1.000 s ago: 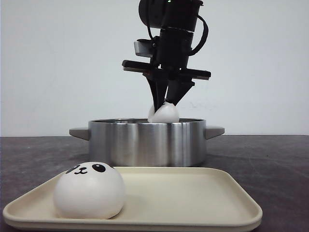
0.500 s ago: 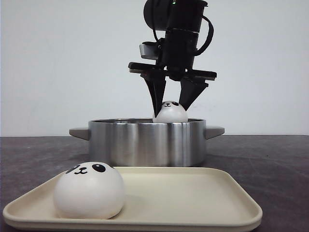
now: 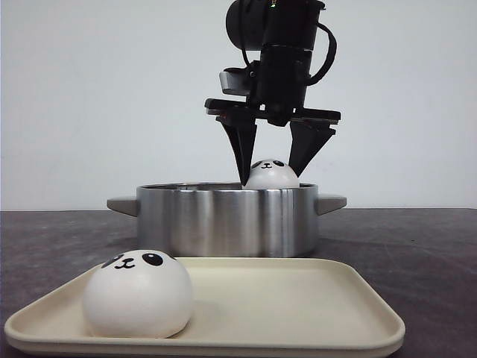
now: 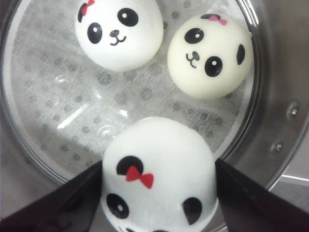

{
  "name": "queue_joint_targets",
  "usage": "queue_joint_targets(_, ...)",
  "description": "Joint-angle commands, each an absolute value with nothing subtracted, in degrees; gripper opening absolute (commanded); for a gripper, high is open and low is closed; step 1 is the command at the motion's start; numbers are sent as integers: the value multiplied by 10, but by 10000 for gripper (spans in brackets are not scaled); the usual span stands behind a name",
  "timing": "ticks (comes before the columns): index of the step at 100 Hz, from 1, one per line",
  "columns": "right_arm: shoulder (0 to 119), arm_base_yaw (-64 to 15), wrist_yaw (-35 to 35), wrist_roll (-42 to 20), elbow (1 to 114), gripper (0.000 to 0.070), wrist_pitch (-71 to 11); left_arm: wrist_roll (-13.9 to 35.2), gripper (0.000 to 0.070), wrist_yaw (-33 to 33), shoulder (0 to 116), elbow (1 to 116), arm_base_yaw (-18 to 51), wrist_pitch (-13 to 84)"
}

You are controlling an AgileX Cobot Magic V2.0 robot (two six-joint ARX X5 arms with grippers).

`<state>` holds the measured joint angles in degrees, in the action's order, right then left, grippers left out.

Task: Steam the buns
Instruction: 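Lower the bun into the pot beside the others and release it, then raise the open right gripper out of the pot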

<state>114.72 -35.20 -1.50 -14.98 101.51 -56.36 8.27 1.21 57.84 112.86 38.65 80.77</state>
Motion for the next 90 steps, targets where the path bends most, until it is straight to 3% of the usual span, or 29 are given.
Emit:
queue_joint_targets(1, 1162, -356, -15, -143, 1024, 461, -562, 76, 556, 13, 585, 1139, 391, 802)
queue_joint_targets(13, 1162, -356, -14, -141, 1024, 501, -562, 76, 556, 13, 585, 1139, 391, 803)
queue_joint_targets(59, 1161, -354, -14, -141, 1025, 495, -547, 76, 556, 13, 585, 1139, 391, 826)
queue_joint_targets(63, 1160, -354, -14, -141, 1025, 457, -550, 76, 556, 13, 585, 1139, 391, 826)
queue_joint_targets(66, 1160, -354, -15, -140, 1025, 388, -554, 76, 556, 13, 587, 1139, 391, 826)
queue_joint_targets(69, 1159, -354, -14, -138, 1025, 280, -560, 76, 556, 13, 588, 1139, 391, 826)
queue_joint_targets(75, 1154, -354, -15, -129, 1025, 0, -574, 76, 556, 13, 592, 1138, 391, 826)
queue_joint_targets(90, 1120, -368, -16, -116, 1025, 17, -579, 79, 556, 9, 601, 1113, 391, 825)
